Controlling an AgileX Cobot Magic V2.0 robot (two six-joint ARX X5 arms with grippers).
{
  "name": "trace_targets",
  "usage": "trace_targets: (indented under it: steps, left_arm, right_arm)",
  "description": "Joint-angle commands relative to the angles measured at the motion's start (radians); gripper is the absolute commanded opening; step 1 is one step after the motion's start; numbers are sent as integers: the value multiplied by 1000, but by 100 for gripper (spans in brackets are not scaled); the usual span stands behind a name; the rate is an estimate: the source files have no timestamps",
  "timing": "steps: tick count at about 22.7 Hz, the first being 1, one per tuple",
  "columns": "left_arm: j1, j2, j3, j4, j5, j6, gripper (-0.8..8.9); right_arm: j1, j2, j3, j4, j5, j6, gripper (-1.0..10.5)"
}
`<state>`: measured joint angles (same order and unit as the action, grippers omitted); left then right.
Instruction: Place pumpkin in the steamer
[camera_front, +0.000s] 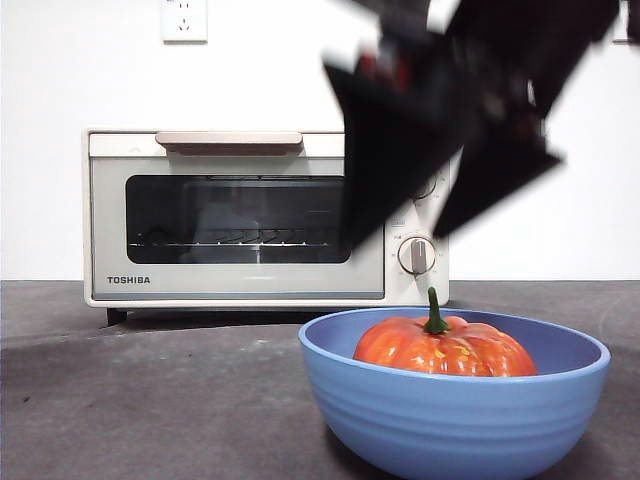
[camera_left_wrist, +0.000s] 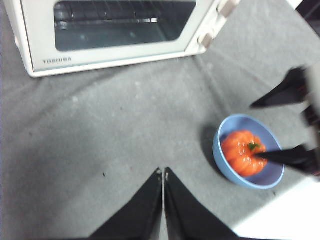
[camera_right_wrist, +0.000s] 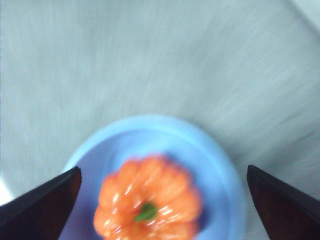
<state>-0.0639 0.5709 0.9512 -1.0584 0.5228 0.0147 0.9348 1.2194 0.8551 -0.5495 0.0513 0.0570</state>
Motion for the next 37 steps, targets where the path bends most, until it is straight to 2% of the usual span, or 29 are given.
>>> trace_targets:
  steps: [1,7,11,15,25,30,37]
  left_arm:
    - [-3,21,22,63,2,-33,16]
    - [-33,151,26,328,2,-137,16]
    - [-92,319,65,503,-36,-148,16]
    - [-135,447,114,608,-39,-148,16]
    - [-220,712,254,694,-159,-86,16]
    - [-251,792,289,700,-190,-48,16]
    - [-286,861,289,742,-218,-40,16]
  right_arm:
    - [-2,-55,66,-49,29,-5,537]
    - [-103,-246,92,-196,27,23,536]
    - [-135,-329,92,-305,28,37,536]
    - [-135,-361,92,-344,28,48,536]
    - [-135,-385,92,-346,29,61,536]
    - [-135,-385,92,-346,29,63,536]
    - [-135,-385,92,-345,29,63,536]
